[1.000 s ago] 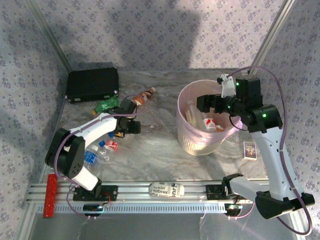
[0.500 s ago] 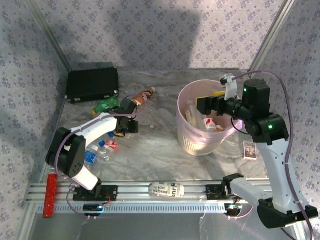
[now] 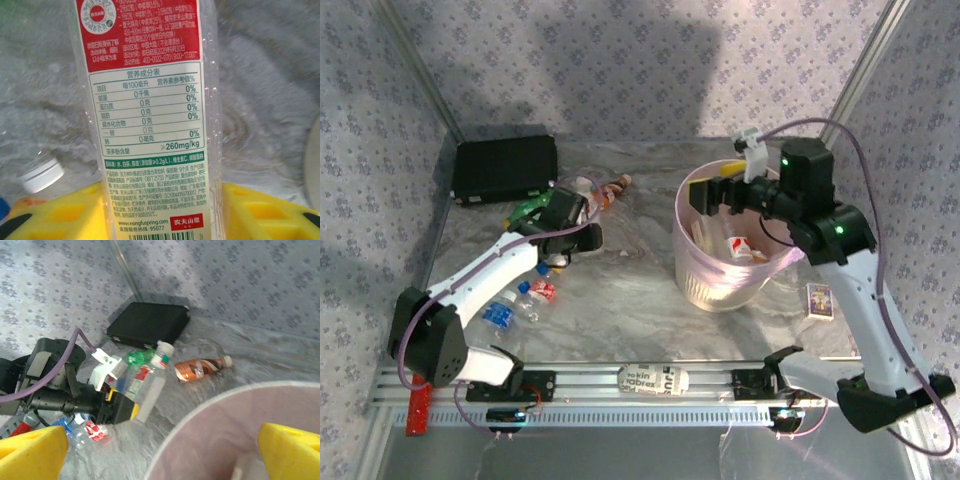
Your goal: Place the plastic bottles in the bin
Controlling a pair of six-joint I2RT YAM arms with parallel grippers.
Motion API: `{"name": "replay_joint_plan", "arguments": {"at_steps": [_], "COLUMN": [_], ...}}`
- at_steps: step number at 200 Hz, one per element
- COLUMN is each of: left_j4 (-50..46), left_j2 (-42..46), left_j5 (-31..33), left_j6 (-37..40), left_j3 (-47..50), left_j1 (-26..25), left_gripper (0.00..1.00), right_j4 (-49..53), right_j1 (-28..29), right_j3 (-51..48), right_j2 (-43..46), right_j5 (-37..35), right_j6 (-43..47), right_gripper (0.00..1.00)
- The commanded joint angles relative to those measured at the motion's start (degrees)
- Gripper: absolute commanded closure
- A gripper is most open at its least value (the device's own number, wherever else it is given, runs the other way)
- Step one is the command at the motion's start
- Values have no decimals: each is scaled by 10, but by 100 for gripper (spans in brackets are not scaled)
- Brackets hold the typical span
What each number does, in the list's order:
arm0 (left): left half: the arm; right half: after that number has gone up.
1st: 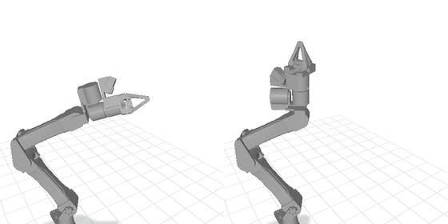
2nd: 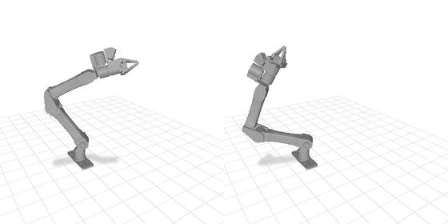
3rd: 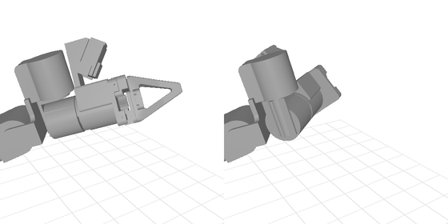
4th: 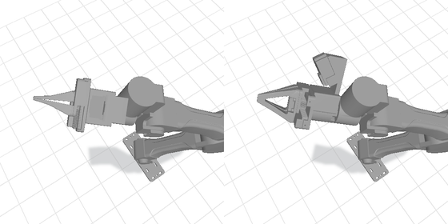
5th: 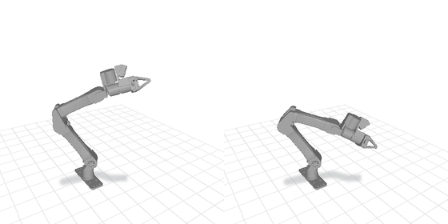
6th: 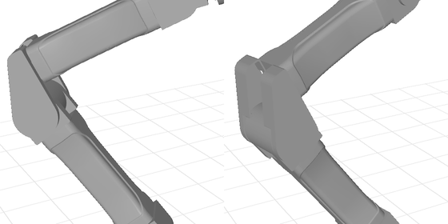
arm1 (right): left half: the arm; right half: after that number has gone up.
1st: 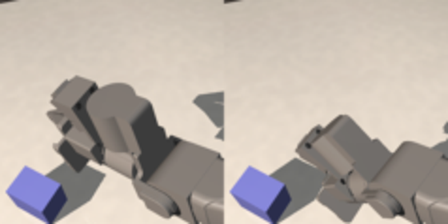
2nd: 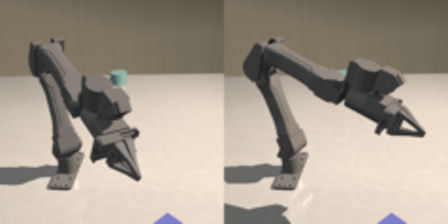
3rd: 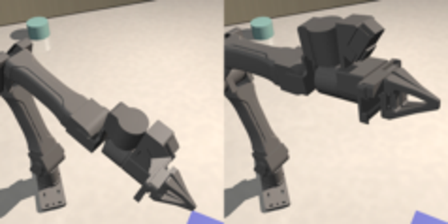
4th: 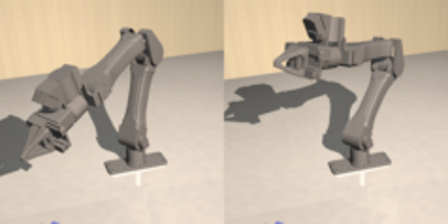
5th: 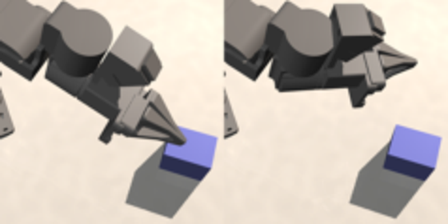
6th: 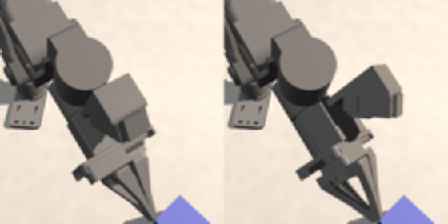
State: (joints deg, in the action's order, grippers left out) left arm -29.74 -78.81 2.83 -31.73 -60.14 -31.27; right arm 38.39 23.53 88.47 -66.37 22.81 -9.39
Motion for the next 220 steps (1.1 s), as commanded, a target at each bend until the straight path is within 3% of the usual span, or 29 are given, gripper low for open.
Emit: {"name": "replay_joint_plan", "arguments": {"at_steps": [1,55,108,149,220], "left_j4": [26,138,187,217,225], "left_j2": [41,117,150,165,154], "left_j5": [-11,-47,-60,-77,-96], "left_j6": [-18,-10,49,67,68], "left_j3": [-19,28,30,35,23], "left_j1": [-7,-25,-64,-82,-90], "left_gripper": [54,64,67,68,68], "right_j4": [-33,11,25,54,56], "right_j1": [49,139,143,116,107], "right_j3": [60,221,314,375,391], "right_j2": [-57,-223,-333,-401,-433], "right_j5": [-32,-132,-52,-45,6], "right_j6": [15,-34,-74,-109,-116], "right_gripper": [1,2,3,4,40]}}
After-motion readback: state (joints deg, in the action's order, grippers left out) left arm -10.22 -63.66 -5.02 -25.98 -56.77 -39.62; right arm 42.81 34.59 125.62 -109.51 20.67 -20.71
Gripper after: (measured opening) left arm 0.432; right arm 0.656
